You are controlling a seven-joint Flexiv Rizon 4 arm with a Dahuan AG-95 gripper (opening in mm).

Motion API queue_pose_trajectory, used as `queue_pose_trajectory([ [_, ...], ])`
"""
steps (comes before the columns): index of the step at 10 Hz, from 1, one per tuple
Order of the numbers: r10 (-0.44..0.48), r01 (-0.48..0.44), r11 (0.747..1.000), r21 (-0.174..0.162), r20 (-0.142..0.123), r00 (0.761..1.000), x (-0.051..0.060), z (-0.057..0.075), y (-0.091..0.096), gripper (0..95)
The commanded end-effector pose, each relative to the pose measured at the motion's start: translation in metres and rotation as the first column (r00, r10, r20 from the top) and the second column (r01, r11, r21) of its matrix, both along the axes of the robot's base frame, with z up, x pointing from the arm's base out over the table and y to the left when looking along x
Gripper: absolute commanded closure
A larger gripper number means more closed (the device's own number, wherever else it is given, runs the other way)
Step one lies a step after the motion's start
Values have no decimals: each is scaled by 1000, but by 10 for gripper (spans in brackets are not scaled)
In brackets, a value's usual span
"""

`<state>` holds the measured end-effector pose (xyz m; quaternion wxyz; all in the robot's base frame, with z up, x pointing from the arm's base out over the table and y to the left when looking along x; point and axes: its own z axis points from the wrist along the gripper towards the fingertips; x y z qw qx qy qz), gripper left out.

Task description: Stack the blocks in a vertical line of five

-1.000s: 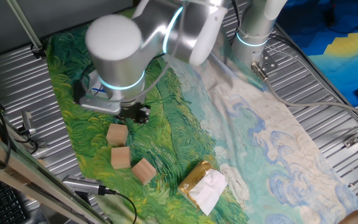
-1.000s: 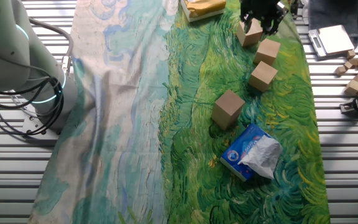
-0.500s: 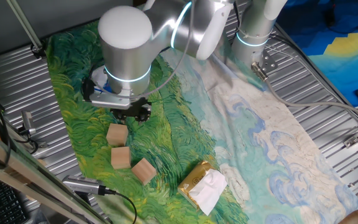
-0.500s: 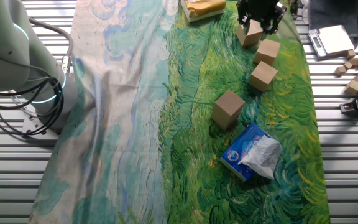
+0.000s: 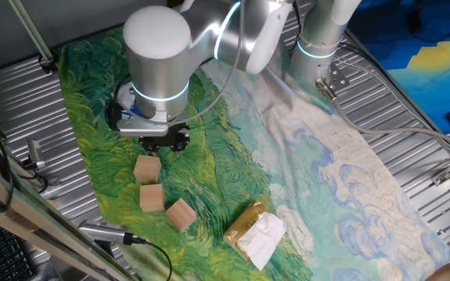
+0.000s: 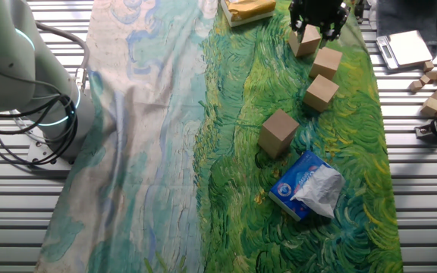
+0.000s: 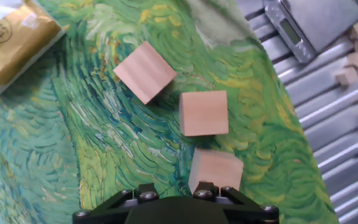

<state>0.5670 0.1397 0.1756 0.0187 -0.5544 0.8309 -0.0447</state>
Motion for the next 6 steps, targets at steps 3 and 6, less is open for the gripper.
queue_pose_trajectory([
  [3,80,-80,997,-8,11,997,-2,-6,23,190],
  [6,64,-63,998,-25,39,997,-8,-17,57,190],
])
